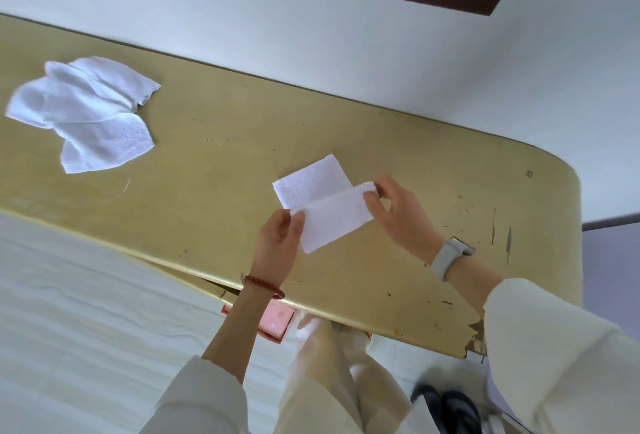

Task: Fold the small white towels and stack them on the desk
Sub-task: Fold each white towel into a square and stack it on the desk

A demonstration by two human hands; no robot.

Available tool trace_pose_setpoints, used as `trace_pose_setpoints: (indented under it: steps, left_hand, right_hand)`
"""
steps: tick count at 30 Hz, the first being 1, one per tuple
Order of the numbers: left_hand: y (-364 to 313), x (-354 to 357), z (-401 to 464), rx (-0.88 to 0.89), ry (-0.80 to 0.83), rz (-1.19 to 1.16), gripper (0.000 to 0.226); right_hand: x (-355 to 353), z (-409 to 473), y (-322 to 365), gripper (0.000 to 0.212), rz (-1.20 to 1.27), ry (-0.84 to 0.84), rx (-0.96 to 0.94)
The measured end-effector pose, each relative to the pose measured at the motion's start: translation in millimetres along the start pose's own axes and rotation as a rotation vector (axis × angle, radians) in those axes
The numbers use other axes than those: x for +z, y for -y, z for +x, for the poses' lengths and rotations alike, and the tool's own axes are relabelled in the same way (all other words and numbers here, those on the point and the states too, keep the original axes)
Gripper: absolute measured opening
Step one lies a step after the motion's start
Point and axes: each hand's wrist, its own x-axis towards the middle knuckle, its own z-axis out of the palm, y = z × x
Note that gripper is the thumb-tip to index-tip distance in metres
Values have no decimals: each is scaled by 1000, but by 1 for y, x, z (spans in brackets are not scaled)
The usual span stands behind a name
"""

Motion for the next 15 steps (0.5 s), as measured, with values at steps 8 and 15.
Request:
trace_pose_setpoints:
  steps: [8, 15]
  left_hand:
    - [8, 15, 56, -146, -244, 90, 24]
    - [24, 10, 71, -213, -264, 109, 25]
  right_hand:
    - [39, 62, 4, 23, -190, 41, 156]
    - [54, 84, 1, 27, -383, 69, 185]
